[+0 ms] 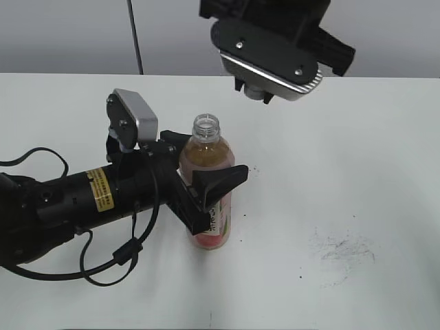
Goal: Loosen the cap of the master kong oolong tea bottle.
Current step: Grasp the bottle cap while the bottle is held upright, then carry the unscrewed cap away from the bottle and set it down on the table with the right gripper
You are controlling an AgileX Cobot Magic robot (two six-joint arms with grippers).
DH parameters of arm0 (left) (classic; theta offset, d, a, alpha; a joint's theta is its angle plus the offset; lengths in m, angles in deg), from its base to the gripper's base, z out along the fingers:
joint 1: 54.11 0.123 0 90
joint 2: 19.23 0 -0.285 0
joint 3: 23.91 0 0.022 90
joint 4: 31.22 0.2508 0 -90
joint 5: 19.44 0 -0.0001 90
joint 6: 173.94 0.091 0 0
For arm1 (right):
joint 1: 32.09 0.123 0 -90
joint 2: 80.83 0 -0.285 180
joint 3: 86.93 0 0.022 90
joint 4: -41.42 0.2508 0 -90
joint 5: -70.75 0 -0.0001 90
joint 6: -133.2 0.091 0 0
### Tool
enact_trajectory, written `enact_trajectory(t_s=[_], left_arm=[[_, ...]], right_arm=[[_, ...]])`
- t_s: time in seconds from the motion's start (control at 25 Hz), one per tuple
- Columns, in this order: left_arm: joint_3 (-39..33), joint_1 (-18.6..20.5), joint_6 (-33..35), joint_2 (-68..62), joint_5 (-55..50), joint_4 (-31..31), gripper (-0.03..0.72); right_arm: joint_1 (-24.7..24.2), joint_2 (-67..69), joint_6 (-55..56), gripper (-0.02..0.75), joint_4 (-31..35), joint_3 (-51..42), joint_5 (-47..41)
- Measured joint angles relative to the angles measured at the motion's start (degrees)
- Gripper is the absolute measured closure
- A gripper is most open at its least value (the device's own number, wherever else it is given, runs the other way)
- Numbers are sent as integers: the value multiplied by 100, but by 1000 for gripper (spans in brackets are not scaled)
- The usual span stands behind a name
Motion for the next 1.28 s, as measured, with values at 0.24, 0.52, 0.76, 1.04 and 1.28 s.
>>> enact_trajectory(t_s=[0.24, 0.52, 0.76, 1.04, 1.28], left_arm=[[0, 0, 0, 0, 0, 0, 241], [0, 0, 0, 0, 0, 0, 241], [0, 0, 0, 0, 6, 0, 241], [0, 0, 0, 0, 6, 0, 241], [0, 0, 0, 0, 6, 0, 241]], right_arm=[[-830, 43, 2563, 468, -64, -249, 12], [-1719, 539, 6714, 468, -21, -304, 17], [-1964, 1082, 9168, 468, 36, -1009, 95], [-1970, 1292, 10027, 468, 460, -2481, 434], [-1975, 1292, 10786, 461, 465, -2924, 1393]])
